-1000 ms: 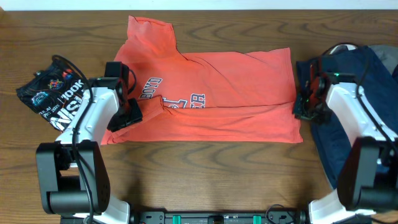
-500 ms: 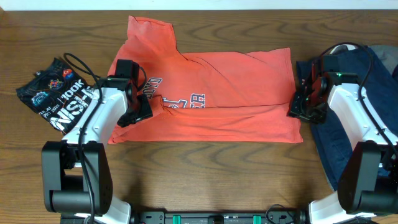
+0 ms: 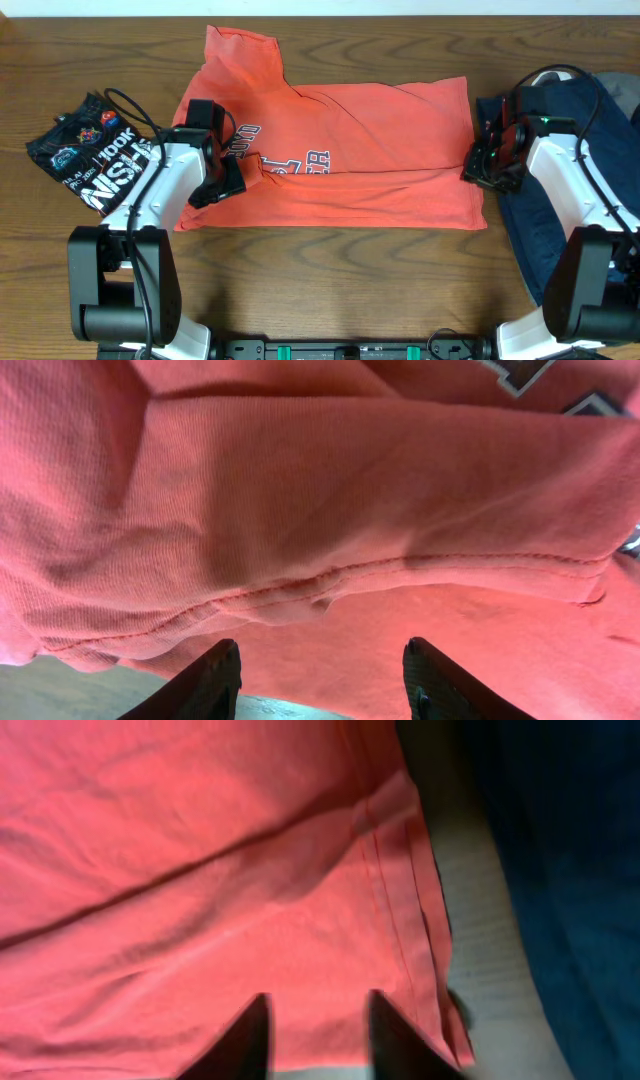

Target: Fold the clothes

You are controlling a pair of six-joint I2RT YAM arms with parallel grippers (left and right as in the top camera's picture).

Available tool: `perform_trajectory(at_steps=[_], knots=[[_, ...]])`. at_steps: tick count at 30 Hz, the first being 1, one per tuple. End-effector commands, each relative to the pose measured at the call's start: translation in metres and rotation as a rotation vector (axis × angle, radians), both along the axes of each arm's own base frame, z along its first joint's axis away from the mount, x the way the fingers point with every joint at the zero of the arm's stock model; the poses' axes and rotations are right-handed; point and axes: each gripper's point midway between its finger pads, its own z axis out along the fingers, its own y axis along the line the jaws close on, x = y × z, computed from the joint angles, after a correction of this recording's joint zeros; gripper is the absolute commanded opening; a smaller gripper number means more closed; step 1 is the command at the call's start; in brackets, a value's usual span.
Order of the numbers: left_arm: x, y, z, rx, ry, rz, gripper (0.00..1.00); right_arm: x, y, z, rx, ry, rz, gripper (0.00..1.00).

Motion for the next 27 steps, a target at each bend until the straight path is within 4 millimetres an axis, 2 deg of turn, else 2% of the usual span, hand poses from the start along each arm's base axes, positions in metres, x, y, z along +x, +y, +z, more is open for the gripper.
perform_trajectory(at_steps=[1, 3, 7, 10, 14, 16, 18, 22, 25, 27], knots=[[-0.001, 0.000, 0.000, -0.004, 0.000, 0.012, 0.54, 0.002, 0.002, -0.015, 0.023, 0.038, -0.017, 0.12], [-0.001, 0.000, 0.000, -0.004, 0.000, 0.012, 0.55, 0.002, 0.005, -0.025, 0.039, 0.062, -0.014, 0.01], [-0.001, 0.000, 0.000, -0.004, -0.001, 0.012, 0.55, 0.007, 0.006, -0.040, 0.039, 0.071, -0.010, 0.01], [-0.001, 0.000, 0.000, -0.004, -0.001, 0.012, 0.54, 0.026, 0.005, -0.043, 0.041, 0.003, -0.014, 0.02], [-0.001, 0.000, 0.000, -0.004, 0.000, 0.012, 0.55, 0.065, 0.006, -0.034, 0.063, -0.151, -0.074, 0.15], [-0.001, 0.000, 0.000, -0.004, 0.001, 0.012, 0.55, 0.082, 0.006, -0.029, 0.073, -0.217, -0.105, 0.16], [-0.001, 0.000, 0.000, -0.004, 0.001, 0.012, 0.54, 0.088, 0.005, -0.026, 0.082, -0.238, -0.134, 0.16], [-0.001, 0.000, 0.000, -0.003, 0.000, 0.011, 0.54, 0.079, 0.010, -0.028, 0.107, -0.200, -0.127, 0.14], [-0.001, 0.004, 0.000, 0.016, -0.001, 0.014, 0.54, 0.054, 0.010, -0.036, 0.089, -0.100, -0.089, 0.09], [0.000, 0.008, 0.000, 0.041, -0.007, 0.017, 0.54, 0.037, 0.003, -0.041, 0.038, -0.031, -0.077, 0.09]])
